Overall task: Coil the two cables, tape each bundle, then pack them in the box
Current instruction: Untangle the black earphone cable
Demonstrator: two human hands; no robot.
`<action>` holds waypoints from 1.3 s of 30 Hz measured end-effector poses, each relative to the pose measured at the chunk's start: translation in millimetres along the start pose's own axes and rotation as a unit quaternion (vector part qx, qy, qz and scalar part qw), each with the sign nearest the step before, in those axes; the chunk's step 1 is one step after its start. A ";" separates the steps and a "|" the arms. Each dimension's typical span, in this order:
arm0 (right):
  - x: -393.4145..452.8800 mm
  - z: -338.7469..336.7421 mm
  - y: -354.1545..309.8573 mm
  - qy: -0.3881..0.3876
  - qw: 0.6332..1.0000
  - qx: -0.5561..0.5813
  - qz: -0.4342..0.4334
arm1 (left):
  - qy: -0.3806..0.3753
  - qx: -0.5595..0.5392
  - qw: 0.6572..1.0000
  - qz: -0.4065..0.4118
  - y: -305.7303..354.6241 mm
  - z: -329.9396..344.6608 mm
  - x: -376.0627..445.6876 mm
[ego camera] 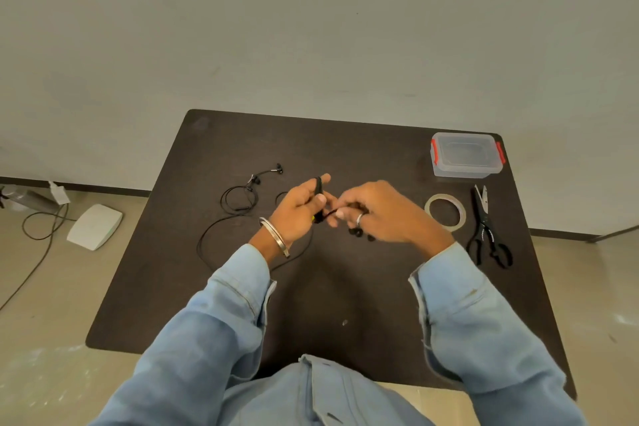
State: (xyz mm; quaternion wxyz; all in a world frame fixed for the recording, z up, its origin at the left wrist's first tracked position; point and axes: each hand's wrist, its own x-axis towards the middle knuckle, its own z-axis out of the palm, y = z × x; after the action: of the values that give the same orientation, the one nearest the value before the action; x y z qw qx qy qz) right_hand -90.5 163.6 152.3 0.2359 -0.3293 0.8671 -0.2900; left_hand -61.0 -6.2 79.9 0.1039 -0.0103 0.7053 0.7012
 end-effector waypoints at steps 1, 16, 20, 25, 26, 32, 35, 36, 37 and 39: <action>1.6 -5.9 2.2 0.016 1.000 -0.003 0.001 | -0.035 -0.003 0.999 0.005 0.6 1.2 -2.0; 16.7 12.0 34.7 0.178 0.935 0.301 0.055 | -0.114 -0.322 0.933 -0.110 25.7 19.2 -17.5; 17.4 30.9 27.6 0.354 0.883 0.271 0.151 | -0.036 -0.335 0.933 -0.129 21.1 19.4 -9.8; 7.0 38.5 18.1 0.210 0.869 0.421 0.155 | 0.007 -0.329 0.936 -0.125 12.5 20.8 -5.3; 6.8 39.3 20.2 0.207 0.874 0.412 0.155 | 0.005 -0.323 0.938 -0.127 11.6 21.3 -5.0; 3.1 38.7 30.4 0.206 0.920 0.292 0.162 | 0.053 -0.109 0.987 -0.108 -0.5 26.0 -2.9; -0.5 40.0 32.6 0.174 0.971 0.126 0.108 | 0.048 0.090 0.993 -0.060 -10.8 24.0 -1.9; -0.1 41.5 33.8 0.160 0.981 0.070 0.085 | 0.034 0.134 0.989 -0.047 -13.2 22.8 -1.9; 0.4 43.1 35.9 0.147 0.986 0.026 0.069 | 0.021 0.176 0.983 -0.034 -14.2 21.5 -2.3; 0.8 46.7 40.7 0.142 0.988 -0.014 0.065 | 0.001 0.245 0.969 -0.012 -14.0 20.3 -3.6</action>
State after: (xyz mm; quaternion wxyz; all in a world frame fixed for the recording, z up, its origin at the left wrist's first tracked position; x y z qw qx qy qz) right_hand -80.7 171.8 91.6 0.1243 -0.2312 0.9151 -0.3060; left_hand -52.5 13.2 66.7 0.1107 0.0064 0.8556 0.5056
